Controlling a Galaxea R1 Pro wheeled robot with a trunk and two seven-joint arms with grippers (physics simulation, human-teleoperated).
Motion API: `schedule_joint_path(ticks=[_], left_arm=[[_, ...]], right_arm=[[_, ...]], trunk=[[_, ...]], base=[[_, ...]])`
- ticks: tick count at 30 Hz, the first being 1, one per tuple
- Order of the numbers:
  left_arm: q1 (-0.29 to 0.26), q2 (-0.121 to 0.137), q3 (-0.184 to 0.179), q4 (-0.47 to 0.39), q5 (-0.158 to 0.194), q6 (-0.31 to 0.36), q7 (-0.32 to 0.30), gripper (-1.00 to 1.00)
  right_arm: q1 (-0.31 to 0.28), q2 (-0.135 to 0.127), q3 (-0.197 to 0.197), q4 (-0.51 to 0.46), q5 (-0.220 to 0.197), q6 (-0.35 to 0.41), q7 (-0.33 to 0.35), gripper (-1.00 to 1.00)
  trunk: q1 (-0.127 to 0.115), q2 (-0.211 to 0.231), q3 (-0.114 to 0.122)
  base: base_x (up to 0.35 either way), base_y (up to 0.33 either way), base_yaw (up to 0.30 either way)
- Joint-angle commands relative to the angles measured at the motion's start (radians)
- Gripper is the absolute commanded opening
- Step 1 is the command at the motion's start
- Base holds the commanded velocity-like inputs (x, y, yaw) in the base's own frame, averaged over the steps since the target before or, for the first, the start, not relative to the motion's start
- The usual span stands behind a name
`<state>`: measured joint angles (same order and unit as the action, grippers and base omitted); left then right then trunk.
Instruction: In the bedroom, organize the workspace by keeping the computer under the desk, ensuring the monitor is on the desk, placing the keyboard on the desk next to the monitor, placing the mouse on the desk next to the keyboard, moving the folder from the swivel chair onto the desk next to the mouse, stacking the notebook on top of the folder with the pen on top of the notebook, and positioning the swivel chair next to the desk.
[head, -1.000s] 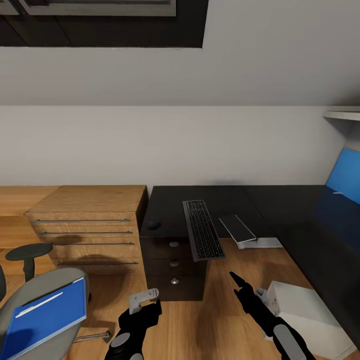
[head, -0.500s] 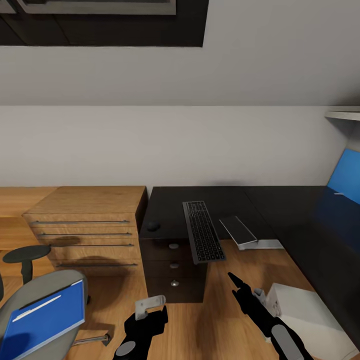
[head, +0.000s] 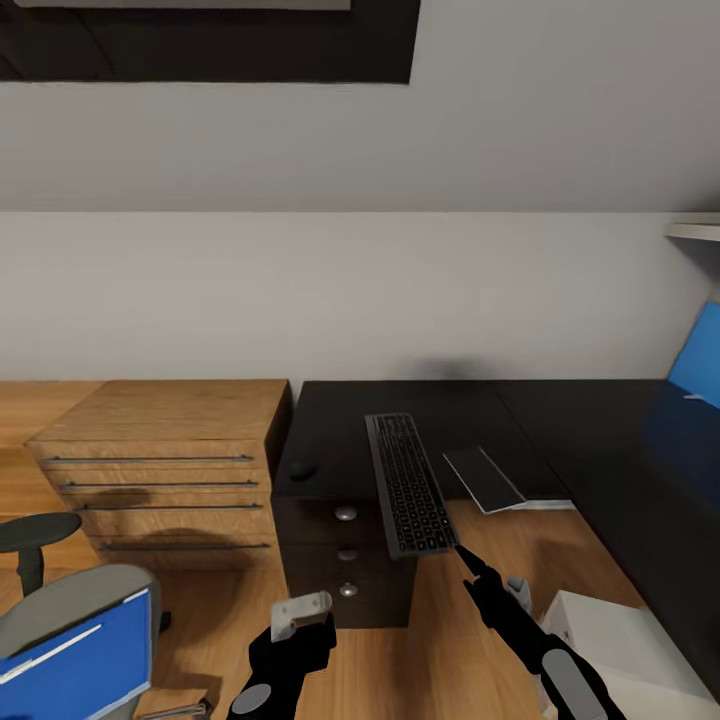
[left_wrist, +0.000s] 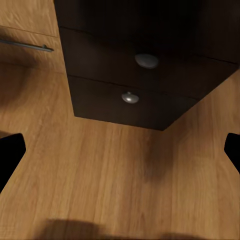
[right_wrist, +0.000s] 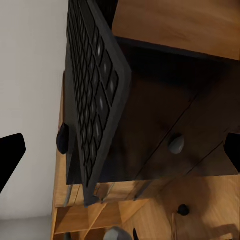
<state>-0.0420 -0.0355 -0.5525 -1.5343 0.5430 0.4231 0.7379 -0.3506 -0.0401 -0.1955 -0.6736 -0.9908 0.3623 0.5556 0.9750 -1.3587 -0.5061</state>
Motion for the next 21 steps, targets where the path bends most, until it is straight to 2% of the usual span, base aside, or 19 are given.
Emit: schedule_joint_path(ticks=[1, 21], left_arm=[[-0.001, 0.000, -0.001, -0.001, 0.006, 0.003, 0.008, 1.00], [-0.001, 0.009, -0.002, -0.001, 0.007, 0.005, 0.004, 1.00]], right_arm=[[-0.001, 0.000, -0.002, 0.000, -0.008, 0.009, 0.001, 1.00], [-0.001, 0.000, -0.002, 0.000, -0.008, 0.009, 0.001, 1.00]], trunk=[[0.000, -0.001, -0.001], [0.000, -0.001, -0.001]], base=[[0.143, 0.000, 0.000], [0.022, 0.018, 0.000]])
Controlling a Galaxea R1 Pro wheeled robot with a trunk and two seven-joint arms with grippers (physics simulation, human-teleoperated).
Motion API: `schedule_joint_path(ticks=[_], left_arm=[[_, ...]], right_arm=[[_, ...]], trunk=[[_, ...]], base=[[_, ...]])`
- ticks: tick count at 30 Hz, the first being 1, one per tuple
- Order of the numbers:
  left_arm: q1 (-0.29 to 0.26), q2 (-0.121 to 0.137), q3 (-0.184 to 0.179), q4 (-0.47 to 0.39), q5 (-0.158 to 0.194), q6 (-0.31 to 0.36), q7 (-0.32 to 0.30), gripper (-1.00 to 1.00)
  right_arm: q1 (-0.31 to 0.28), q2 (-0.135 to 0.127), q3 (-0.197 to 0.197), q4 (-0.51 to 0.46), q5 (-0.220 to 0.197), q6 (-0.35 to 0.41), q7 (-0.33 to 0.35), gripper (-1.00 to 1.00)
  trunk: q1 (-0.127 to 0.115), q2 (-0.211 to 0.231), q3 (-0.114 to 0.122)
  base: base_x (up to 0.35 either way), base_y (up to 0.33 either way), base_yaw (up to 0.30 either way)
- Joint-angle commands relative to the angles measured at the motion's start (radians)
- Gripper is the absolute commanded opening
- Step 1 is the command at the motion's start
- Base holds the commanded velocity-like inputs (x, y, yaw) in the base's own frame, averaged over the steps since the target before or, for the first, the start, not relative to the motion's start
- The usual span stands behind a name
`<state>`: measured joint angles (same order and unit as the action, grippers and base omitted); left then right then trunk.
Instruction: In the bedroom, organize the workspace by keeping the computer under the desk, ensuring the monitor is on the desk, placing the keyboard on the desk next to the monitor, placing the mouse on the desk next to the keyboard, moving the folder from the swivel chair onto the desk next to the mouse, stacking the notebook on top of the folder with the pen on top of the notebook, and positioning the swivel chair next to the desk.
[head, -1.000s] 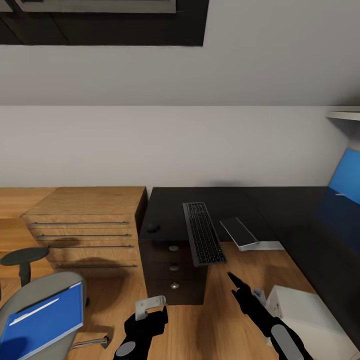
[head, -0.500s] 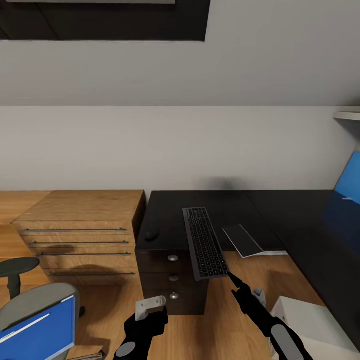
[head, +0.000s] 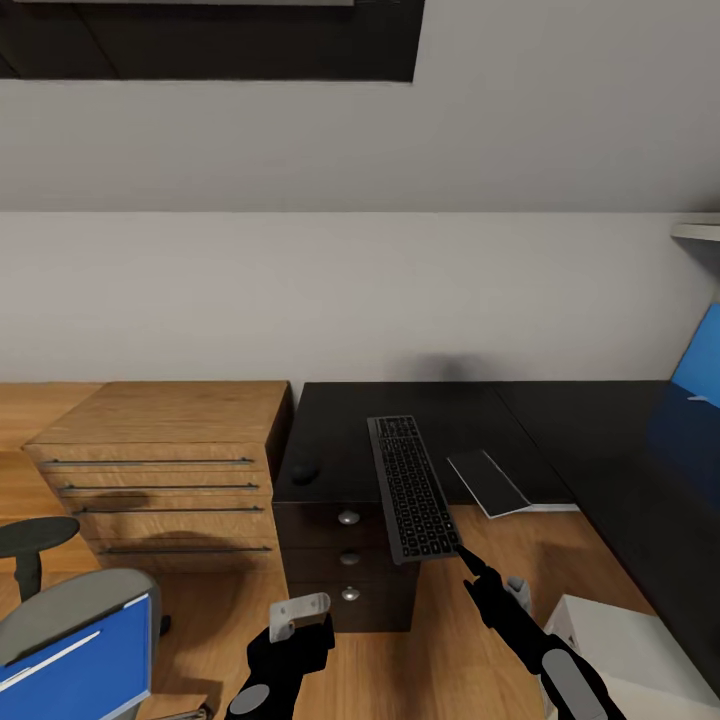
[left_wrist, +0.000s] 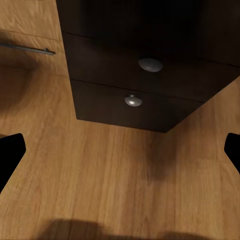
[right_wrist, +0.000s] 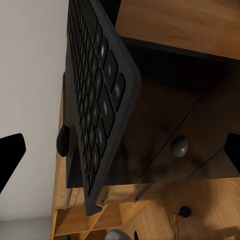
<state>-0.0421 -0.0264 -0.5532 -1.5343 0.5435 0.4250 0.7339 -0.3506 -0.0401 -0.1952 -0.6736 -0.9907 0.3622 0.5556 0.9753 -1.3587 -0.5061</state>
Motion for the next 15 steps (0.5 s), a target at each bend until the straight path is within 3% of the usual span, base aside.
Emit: schedule_joint_path(ticks=[1, 15], left_arm=[[-0.001, 0.000, -0.001, -0.001, 0.006, 0.003, 0.008, 1.00], [-0.001, 0.001, -0.001, -0.001, 0.007, 0.003, 0.007, 1.00]], right_arm=[[-0.001, 0.000, -0.002, 0.000, -0.008, 0.009, 0.001, 1.00], [-0.001, 0.000, -0.002, 0.000, -0.008, 0.010, 0.001, 1.00]], trunk=[[0.000, -0.001, -0.001], [0.000, -0.001, -0.001]], base=[[0.002, 0.002, 0.000], [0.074, 0.047, 0.000]])
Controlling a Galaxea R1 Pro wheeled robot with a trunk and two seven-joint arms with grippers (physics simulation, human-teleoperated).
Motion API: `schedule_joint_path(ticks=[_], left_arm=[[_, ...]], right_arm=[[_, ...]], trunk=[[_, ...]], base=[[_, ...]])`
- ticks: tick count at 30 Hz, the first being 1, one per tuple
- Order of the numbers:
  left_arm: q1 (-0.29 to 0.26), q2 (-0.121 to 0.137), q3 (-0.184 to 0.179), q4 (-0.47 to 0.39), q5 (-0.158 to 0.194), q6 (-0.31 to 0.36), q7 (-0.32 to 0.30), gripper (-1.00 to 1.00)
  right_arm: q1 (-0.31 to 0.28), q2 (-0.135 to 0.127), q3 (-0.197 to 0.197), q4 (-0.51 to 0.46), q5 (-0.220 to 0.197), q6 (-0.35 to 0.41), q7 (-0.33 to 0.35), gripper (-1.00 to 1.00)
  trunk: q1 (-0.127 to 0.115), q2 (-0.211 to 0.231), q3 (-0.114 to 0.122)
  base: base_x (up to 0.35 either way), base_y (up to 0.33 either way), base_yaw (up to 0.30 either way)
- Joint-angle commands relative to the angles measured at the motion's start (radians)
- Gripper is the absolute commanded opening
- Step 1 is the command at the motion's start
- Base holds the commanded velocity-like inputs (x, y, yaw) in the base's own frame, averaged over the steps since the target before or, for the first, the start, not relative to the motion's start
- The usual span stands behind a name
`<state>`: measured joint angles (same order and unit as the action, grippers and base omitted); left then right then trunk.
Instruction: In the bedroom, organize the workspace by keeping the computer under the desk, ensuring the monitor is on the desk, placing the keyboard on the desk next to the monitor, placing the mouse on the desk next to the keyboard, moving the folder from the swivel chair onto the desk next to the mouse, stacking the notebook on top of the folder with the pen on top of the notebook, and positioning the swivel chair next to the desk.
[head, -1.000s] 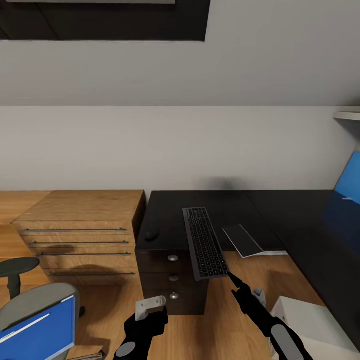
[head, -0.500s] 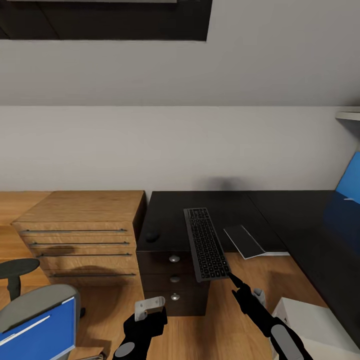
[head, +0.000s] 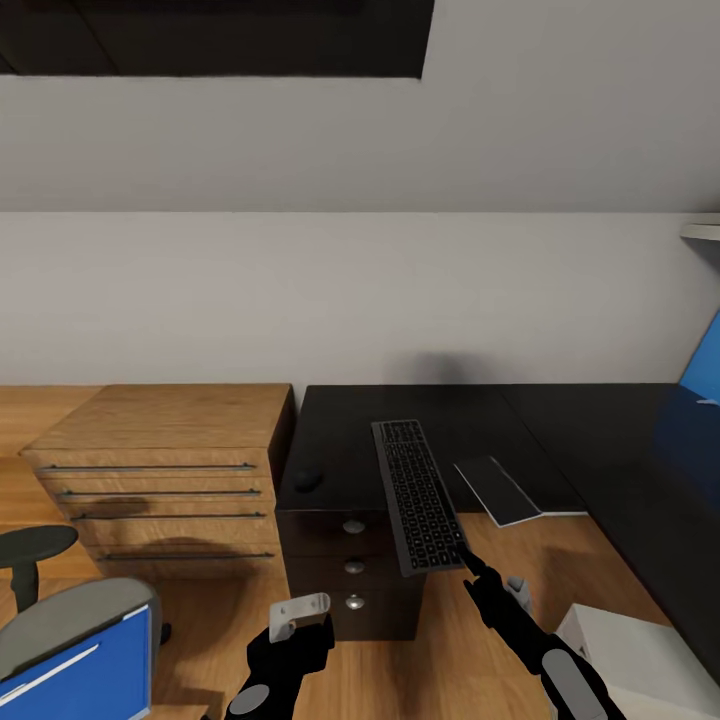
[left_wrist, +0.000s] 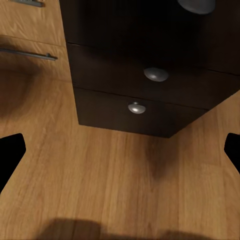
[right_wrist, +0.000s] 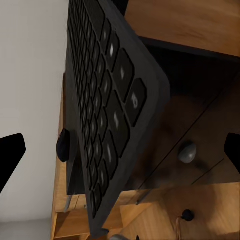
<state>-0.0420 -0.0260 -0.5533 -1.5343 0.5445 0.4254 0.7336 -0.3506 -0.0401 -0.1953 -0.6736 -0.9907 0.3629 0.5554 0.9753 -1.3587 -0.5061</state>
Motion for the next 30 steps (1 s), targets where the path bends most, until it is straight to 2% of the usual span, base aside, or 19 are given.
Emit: schedule_joint_path(ticks=[1, 6, 13, 21, 30], left_arm=[[-0.001, 0.000, -0.001, -0.001, 0.006, 0.003, 0.008, 1.00], [-0.001, -0.001, -0.002, -0.003, 0.005, 0.003, 0.007, 1.00], [-0.001, -0.002, -0.001, -0.004, 0.005, 0.003, 0.007, 1.00], [-0.001, 0.000, 0.001, -0.003, 0.006, 0.003, 0.007, 1.00], [-0.001, 0.005, 0.005, -0.001, 0.037, 0.002, 0.007, 1.00]], right_arm=[[-0.001, 0.000, -0.002, 0.000, -0.008, 0.009, 0.001, 1.00], [-0.001, -0.001, -0.003, 0.000, -0.008, 0.010, 0.001, 1.00], [-0.001, 0.000, -0.003, 0.000, -0.008, 0.009, 0.001, 1.00], [-0.001, 0.000, -0.003, 0.000, -0.008, 0.009, 0.001, 1.00], [-0.001, 0.000, -0.003, 0.000, -0.008, 0.008, 0.001, 1.00]], trunk=[[0.000, -0.001, -0.001], [0.000, -0.001, -0.001], [0.027, -0.050, -0.023], [0.027, -0.050, -0.023], [0.027, -0.050, -0.023]], base=[[0.019, 0.012, 0.000], [0.008, 0.005, 0.000], [0.001, 0.001, 0.000], [0.000, 0.000, 0.000], [0.126, 0.121, 0.000]])
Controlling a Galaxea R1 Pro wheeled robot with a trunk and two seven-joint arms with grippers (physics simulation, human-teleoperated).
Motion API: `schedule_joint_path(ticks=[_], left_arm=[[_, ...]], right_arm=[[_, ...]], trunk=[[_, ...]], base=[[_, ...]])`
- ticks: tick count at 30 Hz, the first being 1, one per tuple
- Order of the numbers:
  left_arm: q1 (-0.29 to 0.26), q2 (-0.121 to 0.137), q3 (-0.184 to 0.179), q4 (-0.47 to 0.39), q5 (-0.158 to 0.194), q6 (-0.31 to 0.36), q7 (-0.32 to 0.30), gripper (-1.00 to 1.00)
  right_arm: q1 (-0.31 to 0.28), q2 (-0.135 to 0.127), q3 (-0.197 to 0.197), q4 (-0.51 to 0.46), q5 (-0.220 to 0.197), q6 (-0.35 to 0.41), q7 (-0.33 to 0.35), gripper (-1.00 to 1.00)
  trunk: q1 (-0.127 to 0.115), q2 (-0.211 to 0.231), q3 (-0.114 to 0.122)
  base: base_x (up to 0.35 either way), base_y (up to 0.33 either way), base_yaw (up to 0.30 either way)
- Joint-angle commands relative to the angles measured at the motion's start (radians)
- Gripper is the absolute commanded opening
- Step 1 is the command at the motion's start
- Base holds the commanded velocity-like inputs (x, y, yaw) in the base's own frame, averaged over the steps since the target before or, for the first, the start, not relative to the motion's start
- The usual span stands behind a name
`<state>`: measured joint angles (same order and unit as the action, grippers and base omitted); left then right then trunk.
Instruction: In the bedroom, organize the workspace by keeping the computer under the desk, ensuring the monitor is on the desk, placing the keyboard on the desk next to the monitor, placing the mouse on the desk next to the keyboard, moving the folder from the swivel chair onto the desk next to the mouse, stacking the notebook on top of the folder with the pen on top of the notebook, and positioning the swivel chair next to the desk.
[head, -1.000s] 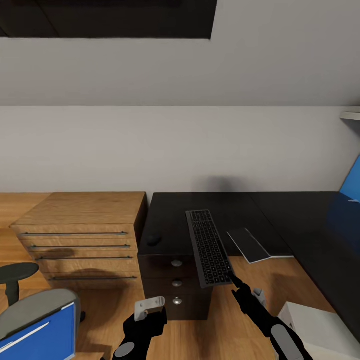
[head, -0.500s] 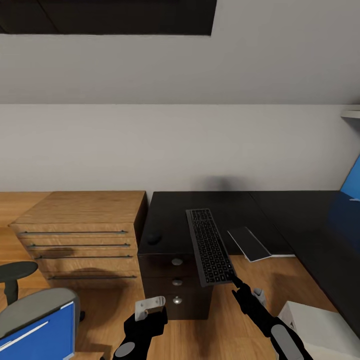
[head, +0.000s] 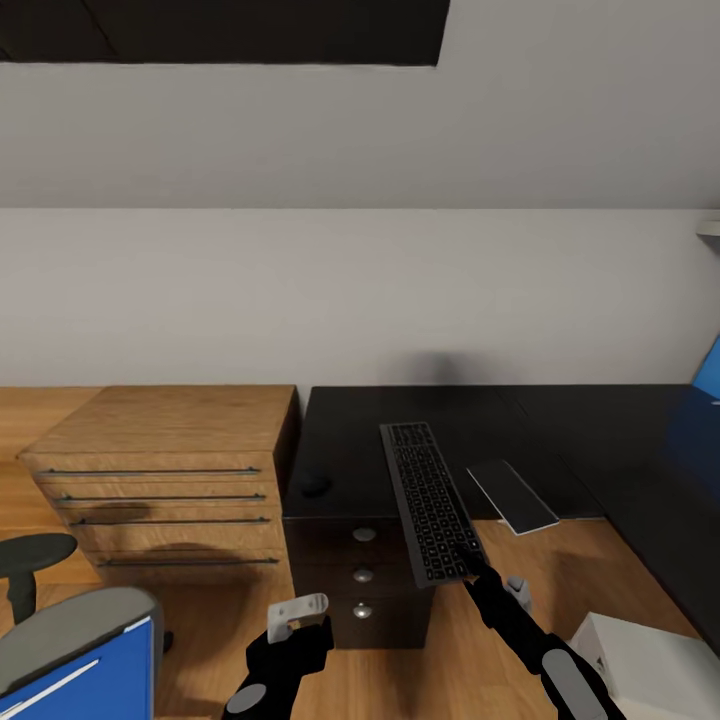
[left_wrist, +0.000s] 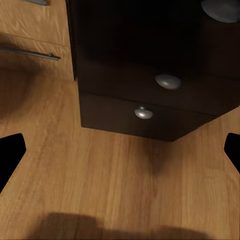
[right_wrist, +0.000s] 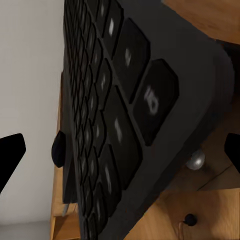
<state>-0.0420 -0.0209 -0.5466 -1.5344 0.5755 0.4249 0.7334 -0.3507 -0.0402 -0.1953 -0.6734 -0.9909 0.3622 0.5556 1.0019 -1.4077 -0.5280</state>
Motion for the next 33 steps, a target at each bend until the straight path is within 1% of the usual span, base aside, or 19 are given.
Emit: schedule_joint_path(ticks=[1, 13, 14, 24, 33], left_arm=[[-0.001, 0.001, -0.001, -0.001, 0.009, 0.003, 0.008, 1.00], [-0.001, 0.002, -0.001, -0.001, 0.012, 0.003, 0.008, 1.00], [-0.001, 0.002, -0.001, -0.001, 0.012, 0.003, 0.008, 1.00], [-0.001, 0.001, -0.001, -0.001, 0.012, 0.003, 0.009, 1.00], [-0.001, 0.001, -0.002, -0.001, 0.011, 0.002, 0.012, 1.00]], right_arm=[[-0.001, 0.000, -0.003, 0.000, -0.008, 0.009, 0.001, 1.00], [-0.001, 0.000, -0.001, 0.000, -0.004, 0.007, 0.001, 1.00], [-0.001, 0.000, 0.001, 0.000, -0.003, 0.007, 0.001, -1.00], [-0.001, 0.000, 0.004, -0.002, -0.002, 0.007, 0.001, -1.00], [-0.001, 0.000, 0.004, -0.012, 0.000, 0.005, 0.006, -1.00]], trunk=[[0.000, -0.001, -0.001], [0.000, -0.001, -0.001], [0.000, -0.001, -0.001], [0.000, -0.001, -0.001], [-0.034, 0.062, 0.027]], base=[[0.079, 0.072, 0.000], [0.015, 0.014, 0.000], [0.000, 0.000, 0.000], [0.000, 0.000, 0.000], [0.000, 0.000, 0.000]])
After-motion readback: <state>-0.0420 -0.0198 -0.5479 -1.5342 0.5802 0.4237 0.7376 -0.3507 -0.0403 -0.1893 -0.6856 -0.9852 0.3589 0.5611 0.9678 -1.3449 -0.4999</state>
